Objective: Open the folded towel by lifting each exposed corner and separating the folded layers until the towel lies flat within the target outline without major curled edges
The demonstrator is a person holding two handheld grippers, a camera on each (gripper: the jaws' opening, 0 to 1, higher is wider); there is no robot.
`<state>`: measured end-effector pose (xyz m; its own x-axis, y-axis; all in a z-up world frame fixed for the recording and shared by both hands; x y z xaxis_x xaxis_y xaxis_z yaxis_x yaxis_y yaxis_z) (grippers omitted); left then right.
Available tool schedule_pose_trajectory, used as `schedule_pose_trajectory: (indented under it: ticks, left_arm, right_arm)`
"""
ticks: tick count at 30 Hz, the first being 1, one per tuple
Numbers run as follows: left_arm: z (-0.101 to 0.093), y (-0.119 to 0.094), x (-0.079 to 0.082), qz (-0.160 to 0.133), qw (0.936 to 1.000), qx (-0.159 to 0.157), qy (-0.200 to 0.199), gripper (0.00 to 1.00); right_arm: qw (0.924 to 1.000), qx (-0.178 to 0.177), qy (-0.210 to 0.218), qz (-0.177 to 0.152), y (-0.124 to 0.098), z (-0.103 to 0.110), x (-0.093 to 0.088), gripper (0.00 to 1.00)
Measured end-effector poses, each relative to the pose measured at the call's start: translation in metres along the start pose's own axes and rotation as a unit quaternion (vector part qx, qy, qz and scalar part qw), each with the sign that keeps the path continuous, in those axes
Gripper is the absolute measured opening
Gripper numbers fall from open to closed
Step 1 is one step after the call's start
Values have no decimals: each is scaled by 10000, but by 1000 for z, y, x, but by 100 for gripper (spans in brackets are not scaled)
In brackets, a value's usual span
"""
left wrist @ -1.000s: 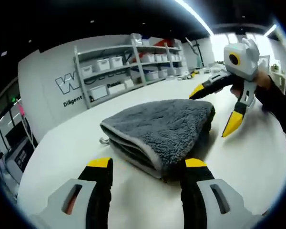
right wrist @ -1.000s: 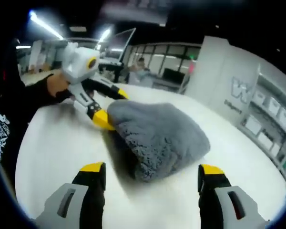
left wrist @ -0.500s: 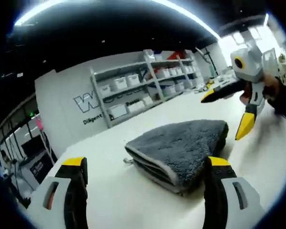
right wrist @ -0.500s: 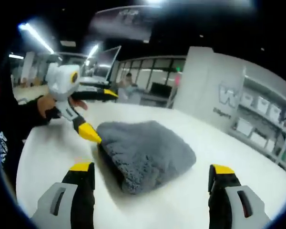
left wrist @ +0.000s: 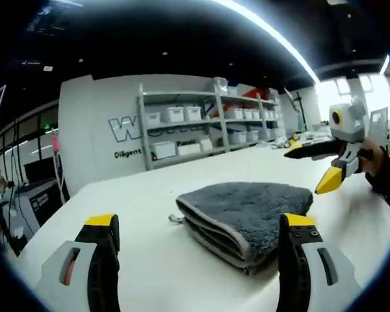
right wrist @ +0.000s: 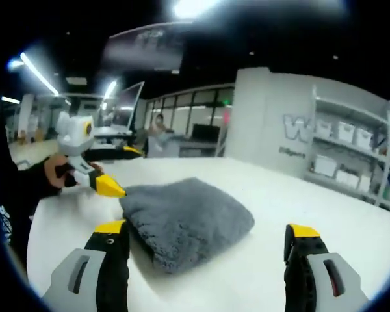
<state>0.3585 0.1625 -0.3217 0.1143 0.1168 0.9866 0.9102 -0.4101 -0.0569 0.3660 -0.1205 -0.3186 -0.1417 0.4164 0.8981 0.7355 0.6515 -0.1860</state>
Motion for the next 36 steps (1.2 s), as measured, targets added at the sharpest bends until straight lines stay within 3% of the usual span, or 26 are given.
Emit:
schedule_pose_trajectory:
  ticks: [5,13,15,17,18,19,22,29,34,36]
  left_arm:
    - [0,-8,7,-151,9993,-64,-337,100]
    - [-11,-24,0,125,9965,-231,-794,100]
    - [-16,-30,-3,277,9866,-253,-1586,100]
    - [-19,-35,-5,250,9711,-318,-2354,100]
    - [-20,-36,-5,209,9675,-306,-2500,100]
    - [-20,-38,-6,186,9652,-272,-2595,100]
    - [-19,-40,-8,173,9664,-161,-2560,100]
    - [-15,-44,-3,79,9574,-59,-2885,99]
    - [-18,-47,10,-189,9316,-239,-3622,98]
    - [-20,-51,13,-368,9178,-350,-3938,95]
  right_arm:
    - [10000,-28,5,29,0,-2,0,100]
    - [9999,-39,-134,89,-4,-14,12,100]
    - [9996,-36,-263,117,-7,-19,19,100]
    - [9992,-73,-379,125,-11,-26,27,100]
    - [9990,-95,-429,114,-13,-29,31,100]
    - [9988,-115,-467,92,-15,-32,35,100]
    - [9984,-116,-545,47,-19,-38,43,100]
    - [9965,-117,-822,111,-29,-52,62,100]
    - [9918,-25,-1226,362,-38,-69,82,100]
    - [9879,-67,-1483,445,-42,-76,91,100]
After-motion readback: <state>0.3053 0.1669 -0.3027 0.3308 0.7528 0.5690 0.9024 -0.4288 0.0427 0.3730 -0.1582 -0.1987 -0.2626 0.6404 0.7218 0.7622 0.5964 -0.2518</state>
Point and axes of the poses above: the point that each gripper's makers call its tool centre point, and the gripper's own axes: y roughly forward along the fingers, z roughly to its left, x roughly out of its top, the point moved 9 cm from there along -y, roughly backward along the fingers, and after that the axes turned 15 degrees about -y, right-handed, at the moved point
